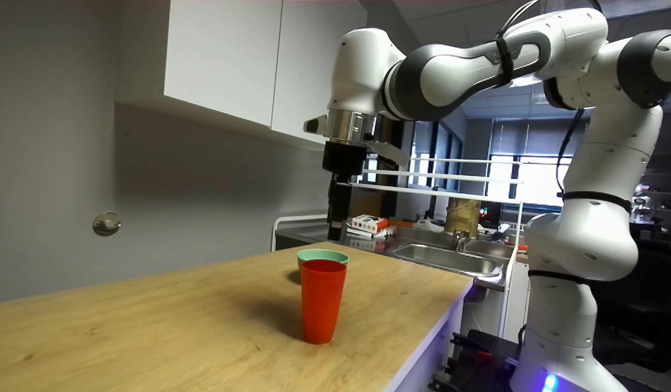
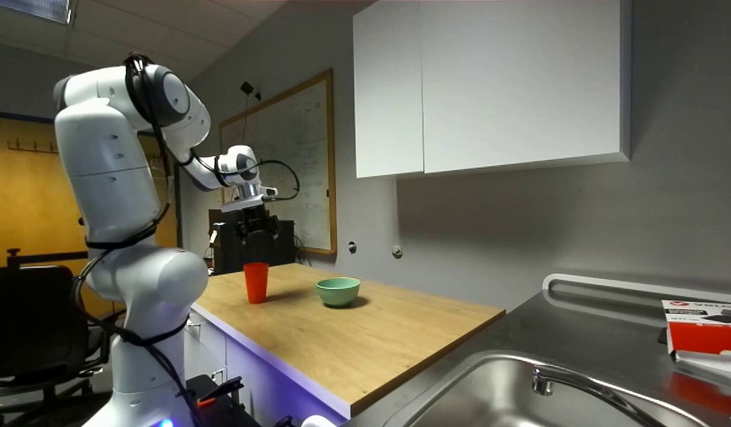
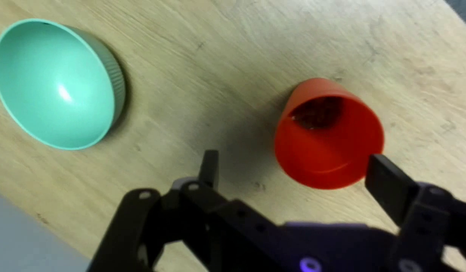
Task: Pour the contents in the orange cup into the green bowl
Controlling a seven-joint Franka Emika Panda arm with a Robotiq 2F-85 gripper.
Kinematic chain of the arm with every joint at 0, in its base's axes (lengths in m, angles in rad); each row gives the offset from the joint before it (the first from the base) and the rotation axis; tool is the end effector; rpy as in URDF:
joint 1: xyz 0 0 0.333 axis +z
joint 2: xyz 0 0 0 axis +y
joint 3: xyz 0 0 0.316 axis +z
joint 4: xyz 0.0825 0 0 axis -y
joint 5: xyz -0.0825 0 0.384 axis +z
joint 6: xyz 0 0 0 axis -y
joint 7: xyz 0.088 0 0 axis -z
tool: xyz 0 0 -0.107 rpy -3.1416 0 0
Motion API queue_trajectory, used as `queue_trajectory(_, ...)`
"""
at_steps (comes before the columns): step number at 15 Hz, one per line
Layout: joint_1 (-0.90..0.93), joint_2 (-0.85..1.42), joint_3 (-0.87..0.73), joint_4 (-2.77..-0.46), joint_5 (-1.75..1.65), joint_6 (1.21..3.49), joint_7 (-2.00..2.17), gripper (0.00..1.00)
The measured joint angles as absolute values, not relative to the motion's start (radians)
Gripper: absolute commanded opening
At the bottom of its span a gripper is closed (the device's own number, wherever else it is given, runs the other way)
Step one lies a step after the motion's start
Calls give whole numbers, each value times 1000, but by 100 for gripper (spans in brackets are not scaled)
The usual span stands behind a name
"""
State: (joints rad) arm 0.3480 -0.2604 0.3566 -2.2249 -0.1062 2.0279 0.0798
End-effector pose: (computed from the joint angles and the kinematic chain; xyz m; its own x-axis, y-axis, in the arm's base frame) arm 0.3659 0.3135 0.4800 0.7852 0.6167 0.0557 0.5993 -0.7795 0.1824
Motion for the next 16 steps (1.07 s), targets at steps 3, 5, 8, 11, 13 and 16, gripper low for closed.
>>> queue_trajectory(3, 371, -213, 377, -2198, -71, 1985, 77, 100)
queue_trajectory(5, 380, -179, 388, -2182, -62, 1964, 77, 100)
queue_trajectory(8, 390, -127, 400, -2160, -59, 1939, 77, 100)
queue_trajectory(11, 395, -75, 404, -2136, -57, 1927, 72, 100)
queue_trajectory(13, 396, -40, 404, -2119, -53, 1916, 65, 100)
queue_trajectory(16, 396, 12, 402, -2091, -52, 1907, 53, 100)
